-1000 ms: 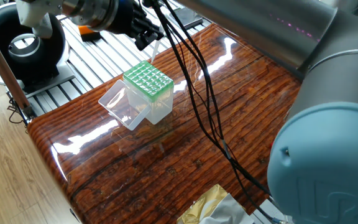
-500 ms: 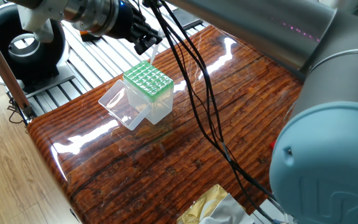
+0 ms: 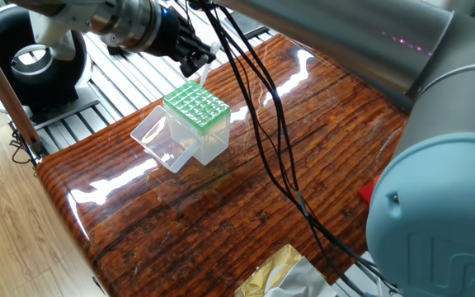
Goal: Insert a large pipette tip into the holder for large pipette tips
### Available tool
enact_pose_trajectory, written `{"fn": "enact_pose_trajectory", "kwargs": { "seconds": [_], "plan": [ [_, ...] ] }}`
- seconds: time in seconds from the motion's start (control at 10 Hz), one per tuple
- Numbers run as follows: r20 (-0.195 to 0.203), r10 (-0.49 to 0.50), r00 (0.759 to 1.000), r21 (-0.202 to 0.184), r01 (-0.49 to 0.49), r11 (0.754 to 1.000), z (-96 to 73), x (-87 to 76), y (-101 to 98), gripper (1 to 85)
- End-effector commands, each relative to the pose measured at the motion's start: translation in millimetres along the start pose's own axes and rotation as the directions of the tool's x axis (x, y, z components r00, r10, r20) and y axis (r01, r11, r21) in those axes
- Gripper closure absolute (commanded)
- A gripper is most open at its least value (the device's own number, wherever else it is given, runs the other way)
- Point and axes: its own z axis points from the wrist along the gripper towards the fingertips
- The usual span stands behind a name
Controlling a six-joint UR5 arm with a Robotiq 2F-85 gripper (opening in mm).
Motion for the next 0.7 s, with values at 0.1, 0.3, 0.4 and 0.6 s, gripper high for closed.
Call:
{"fn": "enact_pose_trajectory", "kwargs": {
  "seconds": [0.1,0.3,0.4,0.6],
  "plan": [
    [0.017,0.004,1.0,-0.009,-0.003,1.0,3.2,-5.1,2.5,84.7],
    [0.017,0.013,1.0,-0.004,-0.013,1.0,5.3,-6.9,1.4,84.7],
    [0.017,0.016,1.0,-0.003,-0.016,1.0,6.6,-7.6,1.2,84.7],
    [0.017,0.016,1.0,0.02,-0.016,1.0,9.5,-8.6,-4.1,84.7]
  ]
}}
